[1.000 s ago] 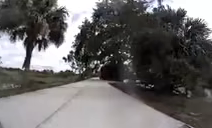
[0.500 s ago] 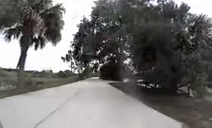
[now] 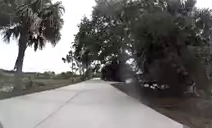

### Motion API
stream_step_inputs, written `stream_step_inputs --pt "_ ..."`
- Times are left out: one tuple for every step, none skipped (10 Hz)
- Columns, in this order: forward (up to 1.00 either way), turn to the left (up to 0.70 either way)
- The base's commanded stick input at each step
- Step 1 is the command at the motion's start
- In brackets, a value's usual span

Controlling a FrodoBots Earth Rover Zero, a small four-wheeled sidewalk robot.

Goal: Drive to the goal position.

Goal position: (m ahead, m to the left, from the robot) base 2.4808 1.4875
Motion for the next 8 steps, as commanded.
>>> stream_step_inputs --pt "0.60 0.15" --pt "0.60 0.07" --pt "0.60 0.01" --pt "0.60 0.01" --pt "0.60 0.01" --pt "0.60 0.01" --pt "0.60 0.01" --pt "0.60 0.01"
